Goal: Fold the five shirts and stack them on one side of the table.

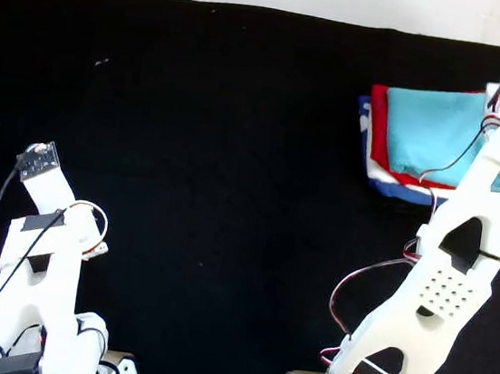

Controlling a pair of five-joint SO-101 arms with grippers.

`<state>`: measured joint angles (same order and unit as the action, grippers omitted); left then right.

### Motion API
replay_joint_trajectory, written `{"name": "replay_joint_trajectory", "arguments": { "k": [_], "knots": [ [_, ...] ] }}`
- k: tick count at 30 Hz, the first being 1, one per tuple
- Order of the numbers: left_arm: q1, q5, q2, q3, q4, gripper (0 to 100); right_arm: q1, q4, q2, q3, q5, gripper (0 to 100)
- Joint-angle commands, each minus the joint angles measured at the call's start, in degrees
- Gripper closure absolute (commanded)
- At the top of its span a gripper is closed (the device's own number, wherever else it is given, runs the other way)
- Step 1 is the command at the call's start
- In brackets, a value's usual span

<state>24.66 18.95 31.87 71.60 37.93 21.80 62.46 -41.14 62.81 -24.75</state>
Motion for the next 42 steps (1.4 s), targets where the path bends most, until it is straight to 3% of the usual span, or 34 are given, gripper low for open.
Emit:
{"name": "replay_joint_trajectory", "arguments": {
  "k": [1, 3, 6, 11, 16, 23, 29, 36, 42],
  "knots": [
    [0.31, 0.26, 0.4, 0.22, -1.32, 99, -1.36, -1.01, 1.1, 5.41, 2.64, 80.8],
    [0.31, 0.26, 0.4, 0.22, -1.32, 99, -1.8, -0.84, 1.01, 5.85, 2.64, 84.0],
    [0.31, 0.26, 0.4, 0.22, -1.32, 99, -1.63, 0.4, 0.66, 5.58, 2.37, 99.7],
    [0.31, 0.26, 0.4, 0.22, -1.32, 99, 0.57, 6.11, 1.36, 5.14, 1.32, 99.3],
    [0.31, 0.26, 0.4, 0.22, -1.32, 99, 0.66, 22.29, 3.12, 14.29, 1.32, 99.3],
    [0.31, 0.26, 0.4, 0.22, -1.32, 99, -4.88, 38.99, 4.26, 29.05, 1.32, 99.3],
    [0.31, 0.26, 0.4, 0.22, -1.32, 99, -5.76, 38.81, 7.87, 34.68, 13.19, 99.3],
    [0.31, 0.26, 0.4, 0.22, -1.32, 99, -8.84, 38.9, 32.57, 16.57, 16.09, 99.3],
    [0.31, 0.26, 0.4, 0.22, -1.32, 99, -18.42, 38.73, 58.86, -17.1, 16.18, 99.3]
  ]
}}
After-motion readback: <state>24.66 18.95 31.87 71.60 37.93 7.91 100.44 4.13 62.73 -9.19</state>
